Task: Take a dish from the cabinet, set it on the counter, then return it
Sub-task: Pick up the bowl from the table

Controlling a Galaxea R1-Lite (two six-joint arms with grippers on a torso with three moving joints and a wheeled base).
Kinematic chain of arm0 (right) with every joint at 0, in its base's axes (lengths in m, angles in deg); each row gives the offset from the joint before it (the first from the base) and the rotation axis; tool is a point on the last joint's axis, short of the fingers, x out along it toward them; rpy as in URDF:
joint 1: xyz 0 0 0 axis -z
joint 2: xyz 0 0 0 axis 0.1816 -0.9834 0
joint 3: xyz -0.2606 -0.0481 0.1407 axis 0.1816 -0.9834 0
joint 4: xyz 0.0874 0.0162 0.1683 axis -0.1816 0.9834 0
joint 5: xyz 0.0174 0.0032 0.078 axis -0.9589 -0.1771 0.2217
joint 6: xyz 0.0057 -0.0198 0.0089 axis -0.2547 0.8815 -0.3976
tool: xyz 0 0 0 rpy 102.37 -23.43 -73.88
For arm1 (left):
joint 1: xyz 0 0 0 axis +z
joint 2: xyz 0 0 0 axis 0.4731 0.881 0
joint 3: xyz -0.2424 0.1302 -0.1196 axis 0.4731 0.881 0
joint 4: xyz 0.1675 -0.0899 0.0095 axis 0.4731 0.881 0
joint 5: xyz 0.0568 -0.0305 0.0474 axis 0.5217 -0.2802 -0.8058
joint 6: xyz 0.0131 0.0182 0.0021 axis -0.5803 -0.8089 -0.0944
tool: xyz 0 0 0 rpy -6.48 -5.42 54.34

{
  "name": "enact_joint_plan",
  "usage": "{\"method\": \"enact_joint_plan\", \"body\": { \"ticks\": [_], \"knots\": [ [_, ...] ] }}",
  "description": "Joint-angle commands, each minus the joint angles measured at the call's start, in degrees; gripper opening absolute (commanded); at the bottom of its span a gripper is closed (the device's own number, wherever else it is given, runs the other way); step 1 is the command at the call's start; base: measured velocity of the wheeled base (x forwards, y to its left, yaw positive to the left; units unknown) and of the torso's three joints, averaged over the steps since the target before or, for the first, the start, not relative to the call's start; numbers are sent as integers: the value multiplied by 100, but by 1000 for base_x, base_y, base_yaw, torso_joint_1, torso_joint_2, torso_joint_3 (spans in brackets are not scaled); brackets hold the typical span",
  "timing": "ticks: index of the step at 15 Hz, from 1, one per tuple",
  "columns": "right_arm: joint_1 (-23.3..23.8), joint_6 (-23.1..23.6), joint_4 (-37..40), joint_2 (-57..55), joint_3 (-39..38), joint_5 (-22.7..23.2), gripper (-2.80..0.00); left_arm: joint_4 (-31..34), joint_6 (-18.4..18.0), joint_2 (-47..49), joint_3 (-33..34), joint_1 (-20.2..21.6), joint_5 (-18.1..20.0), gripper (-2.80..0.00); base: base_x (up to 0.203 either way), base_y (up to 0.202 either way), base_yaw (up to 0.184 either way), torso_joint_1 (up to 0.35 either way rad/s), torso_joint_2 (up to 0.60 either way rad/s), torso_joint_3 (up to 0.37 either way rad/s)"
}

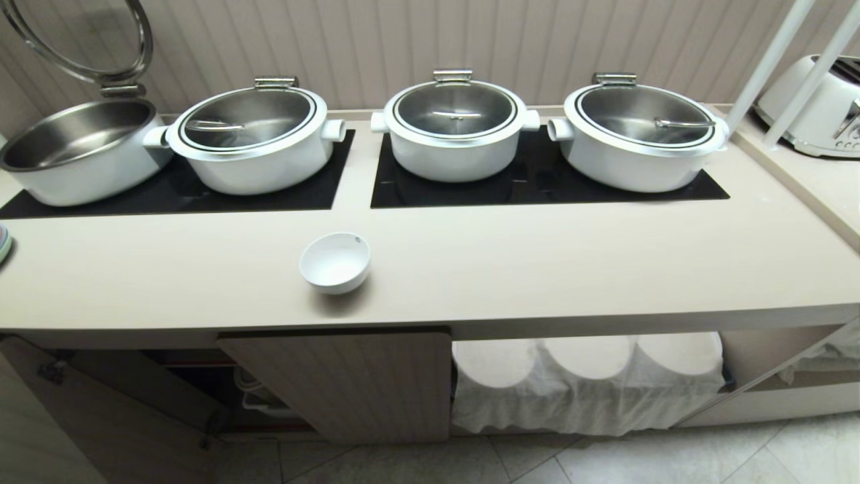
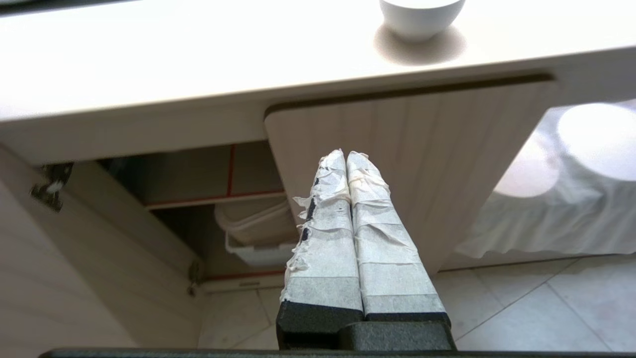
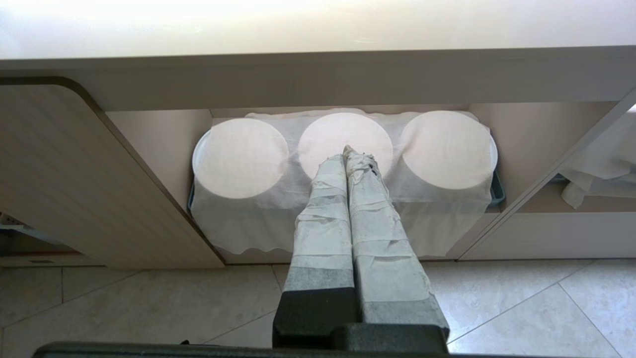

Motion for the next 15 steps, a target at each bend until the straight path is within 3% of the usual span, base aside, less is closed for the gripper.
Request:
{"method": "enact_joint_plan", "body": {
  "ticks": [1, 4, 8, 15],
  "knots": [
    [0, 0, -1, 2, 0, -2, -280, 137, 8, 0, -304, 2, 269, -280, 0, 0, 0, 0, 0, 0],
    [-9, 0, 0, 2, 0, -2, -280, 715, -7, 0, -782, 2, 454, -280, 0, 0, 0, 0, 0, 0],
    [-3, 0, -1, 2, 0, -2, -280, 2365, 16, 260, -1850, 2, 609, -280, 0, 0, 0, 0, 0, 0],
    [0, 0, -5, 2, 0, -2, -280, 2720, 200, 3253, -3201, 1, 684, -280, 0, 0, 0, 0, 0, 0]
  ]
}}
